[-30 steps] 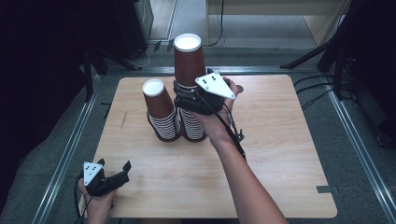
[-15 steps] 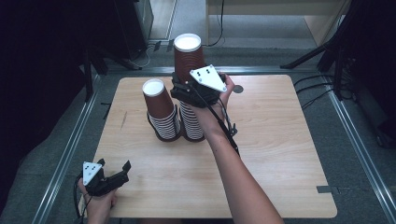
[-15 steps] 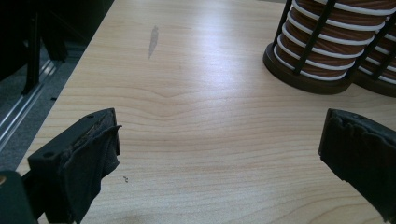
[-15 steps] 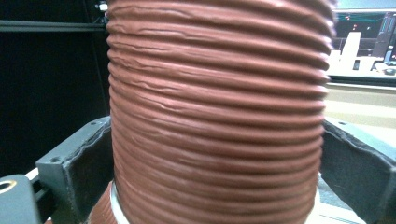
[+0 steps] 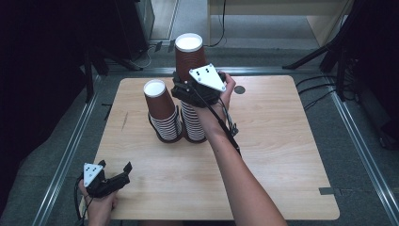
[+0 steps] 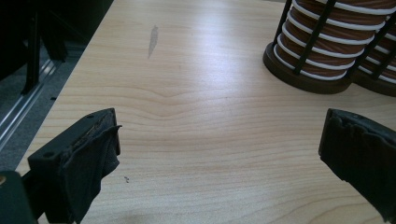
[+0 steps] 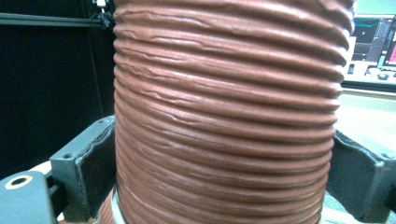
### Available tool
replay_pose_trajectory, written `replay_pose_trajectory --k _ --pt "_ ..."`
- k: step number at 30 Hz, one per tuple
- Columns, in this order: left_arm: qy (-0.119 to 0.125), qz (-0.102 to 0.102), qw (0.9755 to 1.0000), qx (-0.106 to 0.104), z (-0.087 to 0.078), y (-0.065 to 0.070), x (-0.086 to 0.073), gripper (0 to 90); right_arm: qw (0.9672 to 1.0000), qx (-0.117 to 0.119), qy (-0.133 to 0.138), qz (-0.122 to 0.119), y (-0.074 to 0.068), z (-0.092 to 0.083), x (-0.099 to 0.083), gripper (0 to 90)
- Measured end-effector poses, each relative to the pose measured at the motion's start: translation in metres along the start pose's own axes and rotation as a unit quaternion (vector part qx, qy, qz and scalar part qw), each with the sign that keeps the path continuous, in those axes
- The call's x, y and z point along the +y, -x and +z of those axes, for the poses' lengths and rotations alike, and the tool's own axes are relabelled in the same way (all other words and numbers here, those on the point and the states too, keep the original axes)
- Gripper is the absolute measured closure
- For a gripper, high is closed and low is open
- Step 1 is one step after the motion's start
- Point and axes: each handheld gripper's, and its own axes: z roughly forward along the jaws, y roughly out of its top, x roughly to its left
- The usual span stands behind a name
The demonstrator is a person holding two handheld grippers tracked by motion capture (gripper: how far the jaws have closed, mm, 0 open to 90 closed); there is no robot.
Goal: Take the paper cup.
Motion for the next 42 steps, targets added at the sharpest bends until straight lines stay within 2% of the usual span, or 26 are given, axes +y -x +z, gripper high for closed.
replay_pose_trajectory --k 3,7,10,16,19,22,29,42 --pt "0.0 0.0 1.0 0.0 0.0 0.0 0.0 0.0 0.9999 -0.001 0.011 0.0 0.0 -0.001 0.004 10.3" --pt "-0.001 0.0 1.0 -0.001 0.0 0.0 0.0 0.0 0.9992 -0.003 0.039 0.004 0.0 -0.005 0.013 11.0" --pt "0.0 0.0 1.0 -0.001 0.0 0.0 0.0 0.0 0.999 -0.007 0.044 -0.007 0.0 -0.005 0.017 11.1" --pt "0.0 -0.001 1.0 -0.001 0.0 0.0 0.0 0.0 0.998 -0.013 0.062 -0.001 -0.001 -0.007 0.025 11.8" --pt "0.0 -0.001 1.0 -0.001 0.0 0.0 0.0 0.0 0.9976 -0.015 0.068 -0.003 -0.001 -0.007 0.03 11.9" --pt "0.0 -0.001 1.0 0.0 0.0 0.0 0.0 0.0 0.9961 -0.017 0.085 -0.01 0.0 -0.007 0.036 12.4" --pt "-0.001 -0.001 1.0 0.0 0.0 0.0 0.0 0.0 0.9944 -0.024 0.101 -0.021 -0.001 -0.007 0.049 12.7" --pt "-0.002 -0.002 1.0 0.0 0.0 0.0 0.0 0.0 0.9909 -0.031 0.129 -0.021 -0.001 -0.012 0.064 12.9"
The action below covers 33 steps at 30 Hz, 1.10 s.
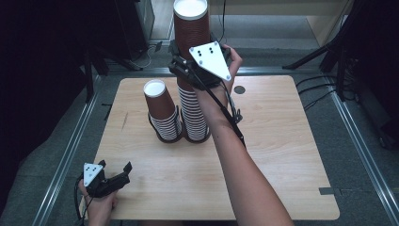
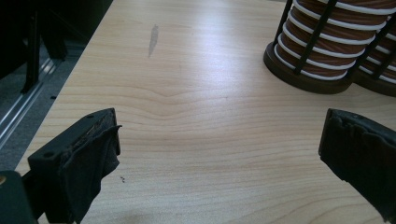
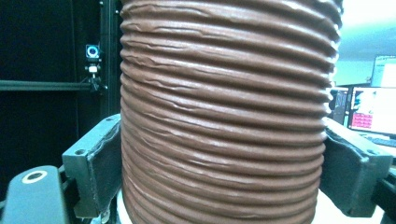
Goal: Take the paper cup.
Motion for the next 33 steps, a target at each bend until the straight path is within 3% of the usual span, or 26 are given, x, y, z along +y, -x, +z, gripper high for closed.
replay_pose_trajectory --k 13,33 --pt "-0.002 0.001 1.0 0.002 0.0 0.0 0.0 0.0 0.9996 0.001 0.029 0.0 0.006 -0.013 0.023 12.9" --pt "-0.002 0.003 1.0 0.003 0.0 0.001 0.0 0.0 0.9988 -0.028 0.039 0.006 0.048 -0.042 0.026 12.8"
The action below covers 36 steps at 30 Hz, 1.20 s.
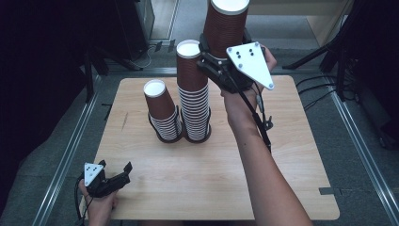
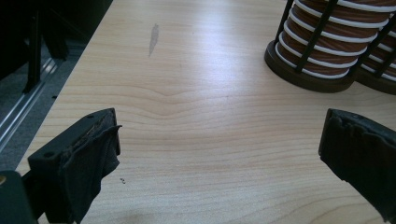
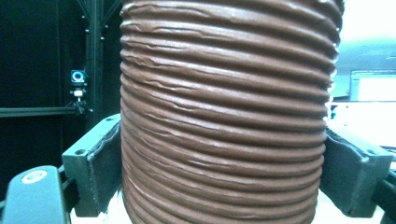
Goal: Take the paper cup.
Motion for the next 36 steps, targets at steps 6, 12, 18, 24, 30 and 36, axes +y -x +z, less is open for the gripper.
replay_pose_trajectory --k 6,12,18,24,30,36 --pt "0.0 0.002 1.0 0.001 0.0 0.0 0.0 0.0 0.9999 -0.009 -0.011 0.003 0.015 -0.013 -0.011 12.8" --pt "-0.001 0.003 1.0 0.002 0.0 0.001 0.0 0.0 0.9997 -0.01 -0.023 0.008 0.027 -0.03 -0.024 12.8" --pt "-0.002 0.004 1.0 0.002 0.0 0.001 0.0 0.0 0.9993 -0.013 -0.033 0.008 0.037 -0.049 -0.038 12.7" --pt "-0.001 0.003 1.0 0.002 0.0 0.001 0.0 0.0 0.9986 -0.019 -0.047 0.012 0.047 -0.064 -0.054 12.7" --pt "-0.002 0.003 1.0 0.002 0.0 0.001 0.0 0.0 0.9978 -0.024 -0.061 0.011 0.057 -0.078 -0.07 12.7" --pt "-0.001 0.005 1.0 0.006 0.001 0.002 0.0 0.0 0.9968 -0.021 -0.077 -0.001 0.061 -0.095 -0.09 12.6"
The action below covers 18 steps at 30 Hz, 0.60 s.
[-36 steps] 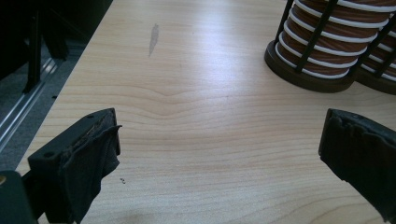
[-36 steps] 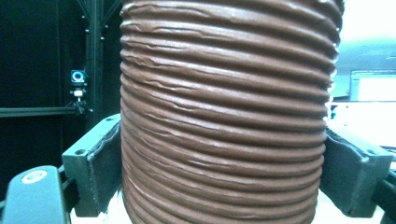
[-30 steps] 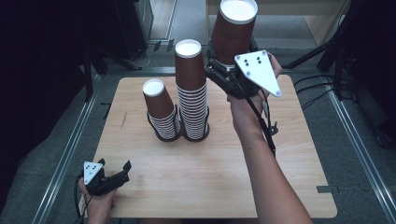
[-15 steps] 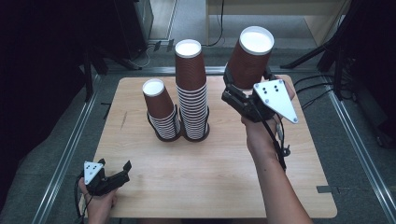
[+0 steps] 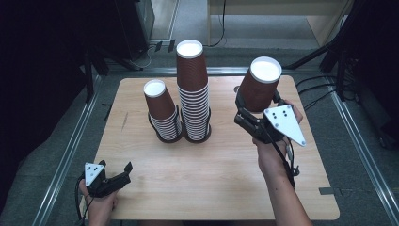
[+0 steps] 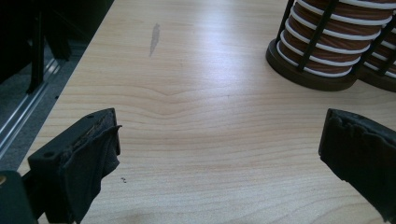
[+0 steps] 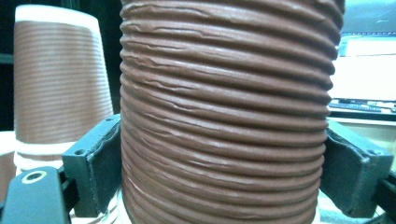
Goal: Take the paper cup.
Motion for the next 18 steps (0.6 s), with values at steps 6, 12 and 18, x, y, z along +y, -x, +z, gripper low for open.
replay_pose_trajectory --k 6,12,18 --pt "0.006 0.005 0.9999 0.007 0.0 0.003 0.0 0.0 0.9998 -0.003 -0.019 0.004 0.006 -0.014 -0.024 12.6" --pt "0.011 0.013 0.9998 0.013 0.0 0.005 0.0 0.0 0.9994 -0.006 -0.034 0.002 0.012 -0.025 -0.044 12.6" --pt "0.016 0.02 0.9995 0.018 -0.001 0.008 0.001 0.0 0.9991 -0.007 -0.042 -0.01 0.018 -0.037 -0.061 12.5"
